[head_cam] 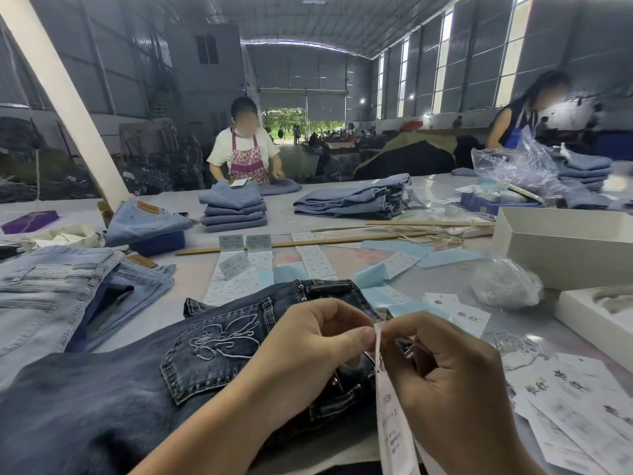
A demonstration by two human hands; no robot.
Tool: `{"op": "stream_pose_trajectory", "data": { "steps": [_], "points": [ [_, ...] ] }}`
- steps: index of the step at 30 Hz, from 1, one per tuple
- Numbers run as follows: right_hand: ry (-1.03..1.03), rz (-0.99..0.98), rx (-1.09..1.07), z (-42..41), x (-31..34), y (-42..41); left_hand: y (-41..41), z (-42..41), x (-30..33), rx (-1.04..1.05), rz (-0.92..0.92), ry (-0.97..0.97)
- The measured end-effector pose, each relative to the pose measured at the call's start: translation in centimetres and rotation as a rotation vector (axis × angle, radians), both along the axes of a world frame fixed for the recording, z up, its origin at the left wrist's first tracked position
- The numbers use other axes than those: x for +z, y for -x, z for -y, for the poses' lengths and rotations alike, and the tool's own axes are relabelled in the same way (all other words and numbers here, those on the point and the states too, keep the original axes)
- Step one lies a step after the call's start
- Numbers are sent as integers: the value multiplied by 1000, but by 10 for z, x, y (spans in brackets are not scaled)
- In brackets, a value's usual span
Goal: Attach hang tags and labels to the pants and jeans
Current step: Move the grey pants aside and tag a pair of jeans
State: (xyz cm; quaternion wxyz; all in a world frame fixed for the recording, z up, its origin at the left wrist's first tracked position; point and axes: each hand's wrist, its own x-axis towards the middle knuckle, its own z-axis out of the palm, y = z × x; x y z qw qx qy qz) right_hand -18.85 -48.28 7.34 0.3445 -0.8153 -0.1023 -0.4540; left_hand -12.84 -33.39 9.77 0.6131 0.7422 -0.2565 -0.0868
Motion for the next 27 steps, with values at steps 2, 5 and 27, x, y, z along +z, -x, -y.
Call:
{"op": "stream_pose_trajectory", "data": {
  "steps": [2, 5, 27],
  "points": [
    [-39, -1, 4, 3, -3, -1, -1, 1, 2, -5, 4, -56],
    [-46, 47, 31, 4, -6, -2, -4, 0, 7, -41, 37, -150],
    [-590, -468, 365, 44, 21, 4, -15, 29, 29, -95, 194, -201]
  ]
}}
